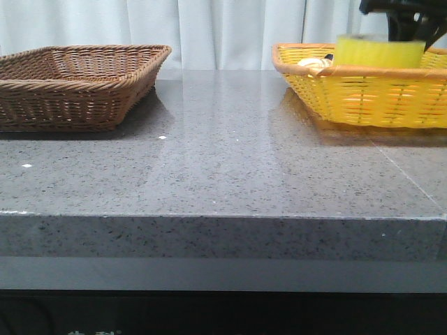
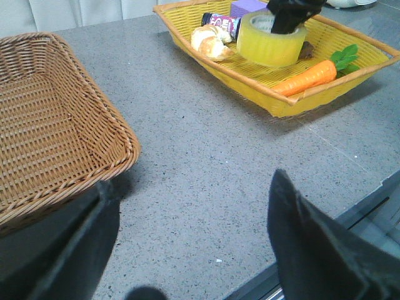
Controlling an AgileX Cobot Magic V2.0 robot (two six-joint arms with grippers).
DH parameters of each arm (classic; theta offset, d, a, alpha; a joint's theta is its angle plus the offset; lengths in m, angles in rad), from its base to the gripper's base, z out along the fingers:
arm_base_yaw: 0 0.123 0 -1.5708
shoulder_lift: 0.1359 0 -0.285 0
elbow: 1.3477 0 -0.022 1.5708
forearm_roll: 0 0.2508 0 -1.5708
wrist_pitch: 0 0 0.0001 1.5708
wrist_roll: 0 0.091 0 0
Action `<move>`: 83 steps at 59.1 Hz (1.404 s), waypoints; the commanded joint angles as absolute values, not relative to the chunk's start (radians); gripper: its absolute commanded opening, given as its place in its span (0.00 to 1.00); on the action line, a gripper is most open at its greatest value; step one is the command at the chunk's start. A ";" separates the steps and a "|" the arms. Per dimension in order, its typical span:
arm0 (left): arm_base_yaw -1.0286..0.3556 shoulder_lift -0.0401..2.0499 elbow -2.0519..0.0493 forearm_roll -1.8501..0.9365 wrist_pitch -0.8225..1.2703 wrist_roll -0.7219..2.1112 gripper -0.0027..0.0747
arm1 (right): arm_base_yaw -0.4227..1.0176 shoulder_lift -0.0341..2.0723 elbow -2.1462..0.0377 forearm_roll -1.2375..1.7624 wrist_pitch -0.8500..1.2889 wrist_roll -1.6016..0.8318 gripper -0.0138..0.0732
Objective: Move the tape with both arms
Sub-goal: 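Lift the tape roll with the right gripper and set it on the table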
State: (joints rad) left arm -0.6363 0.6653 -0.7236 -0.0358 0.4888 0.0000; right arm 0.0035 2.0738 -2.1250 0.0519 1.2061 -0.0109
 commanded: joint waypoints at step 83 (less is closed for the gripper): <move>-0.644 0.668 -0.762 -0.045 0.410 -0.006 0.67 | 0.598 1.824 -1.751 -0.080 0.873 -0.073 0.33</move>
